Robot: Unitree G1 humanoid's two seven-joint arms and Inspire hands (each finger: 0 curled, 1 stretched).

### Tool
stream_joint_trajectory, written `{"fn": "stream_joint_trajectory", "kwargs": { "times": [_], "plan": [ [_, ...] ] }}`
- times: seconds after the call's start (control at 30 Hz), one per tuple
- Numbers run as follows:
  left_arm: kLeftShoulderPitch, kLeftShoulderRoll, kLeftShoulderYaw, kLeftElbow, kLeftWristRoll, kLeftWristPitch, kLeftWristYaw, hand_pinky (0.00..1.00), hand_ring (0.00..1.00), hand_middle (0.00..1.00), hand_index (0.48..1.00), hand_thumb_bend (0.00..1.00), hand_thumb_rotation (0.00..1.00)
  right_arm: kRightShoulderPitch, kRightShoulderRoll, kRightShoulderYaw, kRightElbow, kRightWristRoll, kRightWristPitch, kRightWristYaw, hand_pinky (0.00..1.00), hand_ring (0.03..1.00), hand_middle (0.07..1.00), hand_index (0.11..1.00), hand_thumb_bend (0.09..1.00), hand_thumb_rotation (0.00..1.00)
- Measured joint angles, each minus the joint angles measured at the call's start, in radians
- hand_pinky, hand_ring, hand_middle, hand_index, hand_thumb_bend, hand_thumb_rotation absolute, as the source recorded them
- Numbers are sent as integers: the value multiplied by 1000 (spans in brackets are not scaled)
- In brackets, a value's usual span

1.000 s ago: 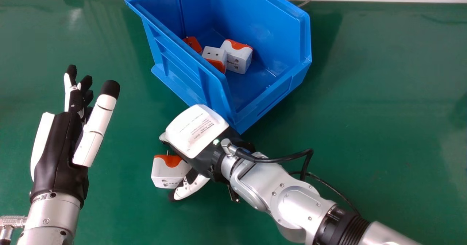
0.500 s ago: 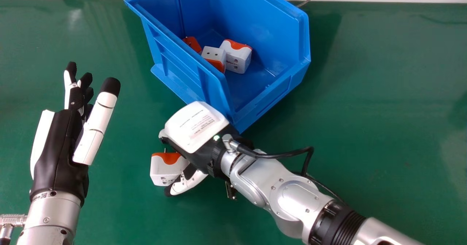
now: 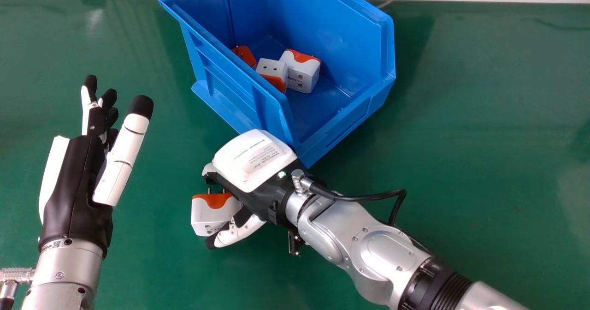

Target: Pick all objects and put in blue box

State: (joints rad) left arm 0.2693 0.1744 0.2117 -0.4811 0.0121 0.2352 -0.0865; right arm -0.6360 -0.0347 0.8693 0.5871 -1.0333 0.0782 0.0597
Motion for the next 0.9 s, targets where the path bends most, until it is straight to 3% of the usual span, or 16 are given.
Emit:
{"fn": "stream_joint_trajectory", "kwargs": {
  "times": [0.33, 0.9],
  "plan": [
    [-16, 0, 1, 2, -1, 15, -1, 1000, 1000, 1000, 1000, 770, 885, 4, 10, 1, -29, 12, -13, -13, 46, 97, 470, 470, 527, 0],
    [-16, 1, 2, 4, -1, 16, -2, 1000, 1000, 1000, 1000, 762, 884, 60, 2, -43, -78, 54, 22, 0, 54, 105, 470, 472, 526, 0]
  ]
}}
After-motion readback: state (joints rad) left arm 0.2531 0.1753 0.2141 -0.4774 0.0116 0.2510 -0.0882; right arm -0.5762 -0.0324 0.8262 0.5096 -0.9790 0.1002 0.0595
